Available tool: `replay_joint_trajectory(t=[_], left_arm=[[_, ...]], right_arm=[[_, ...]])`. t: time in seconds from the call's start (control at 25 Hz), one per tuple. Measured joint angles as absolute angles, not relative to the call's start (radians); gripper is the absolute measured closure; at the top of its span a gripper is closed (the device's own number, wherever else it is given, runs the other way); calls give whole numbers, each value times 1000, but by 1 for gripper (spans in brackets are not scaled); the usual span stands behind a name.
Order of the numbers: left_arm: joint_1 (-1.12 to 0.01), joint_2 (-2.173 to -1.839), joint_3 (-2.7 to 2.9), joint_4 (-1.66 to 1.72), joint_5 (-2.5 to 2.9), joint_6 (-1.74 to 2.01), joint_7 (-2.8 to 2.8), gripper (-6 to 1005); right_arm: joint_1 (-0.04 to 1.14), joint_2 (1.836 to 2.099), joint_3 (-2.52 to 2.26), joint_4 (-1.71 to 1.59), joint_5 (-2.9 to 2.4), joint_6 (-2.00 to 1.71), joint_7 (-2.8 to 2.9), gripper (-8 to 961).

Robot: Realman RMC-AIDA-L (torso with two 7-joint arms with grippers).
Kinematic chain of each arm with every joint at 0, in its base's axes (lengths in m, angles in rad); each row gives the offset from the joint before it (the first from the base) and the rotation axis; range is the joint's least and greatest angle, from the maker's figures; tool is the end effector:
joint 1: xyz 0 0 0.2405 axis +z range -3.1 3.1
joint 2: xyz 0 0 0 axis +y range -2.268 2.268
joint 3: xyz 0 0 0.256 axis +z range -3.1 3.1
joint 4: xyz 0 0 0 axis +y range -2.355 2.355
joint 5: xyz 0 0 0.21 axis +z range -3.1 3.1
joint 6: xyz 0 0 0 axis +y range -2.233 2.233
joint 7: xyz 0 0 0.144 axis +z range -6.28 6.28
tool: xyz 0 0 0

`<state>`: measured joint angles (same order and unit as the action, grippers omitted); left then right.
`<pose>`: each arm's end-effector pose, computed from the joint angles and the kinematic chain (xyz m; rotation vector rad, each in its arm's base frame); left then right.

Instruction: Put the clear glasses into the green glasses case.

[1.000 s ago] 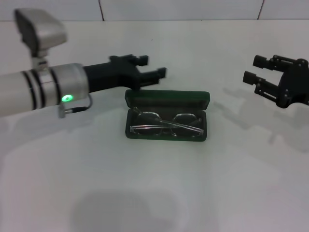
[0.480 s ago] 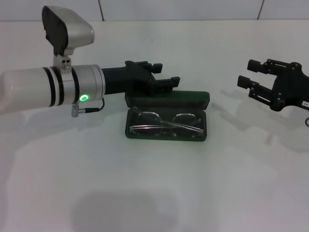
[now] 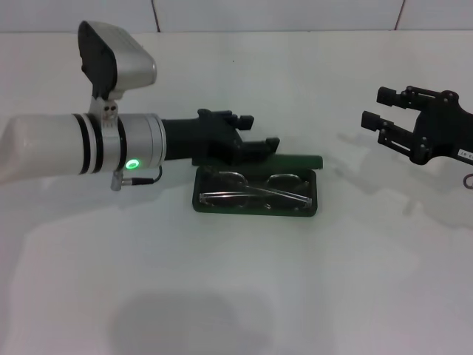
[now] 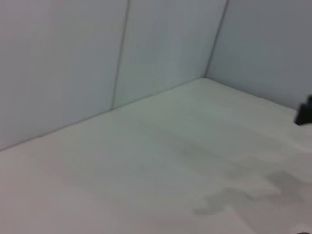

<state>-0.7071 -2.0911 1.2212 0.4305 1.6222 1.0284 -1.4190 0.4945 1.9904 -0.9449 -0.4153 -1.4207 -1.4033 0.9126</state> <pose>-0.2156 0.3793 -0.0834 -2.6938 -0.6754 -0.5035 0.2713 0.3445 0.0095 -2.4299 0.2825 0.8530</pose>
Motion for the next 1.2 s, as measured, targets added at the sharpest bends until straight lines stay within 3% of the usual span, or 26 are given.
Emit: replay_joint_trajectory(t=[0.44,0.8,0.96,1.2], left_arm=[[-672,-2091,1306,426,1622,1037,-1363,269],[-503,-2052,1202,457,1341,1539,-1135,246],[-417,-2034,1183,456,1349,1557,-1048,235],[-317,-2041,1180,462,1337,1566,-897,220]], right_arm=[[496,1990,-945,-415,-1420,-1384,913,365],[546,1985,-1029,-413,-1419,-1465,986,340],[602,1997,-1214,-443,-1420,-1528,1000,329],[622,2014,-1330,-476,-1445,-1495,997,275]])
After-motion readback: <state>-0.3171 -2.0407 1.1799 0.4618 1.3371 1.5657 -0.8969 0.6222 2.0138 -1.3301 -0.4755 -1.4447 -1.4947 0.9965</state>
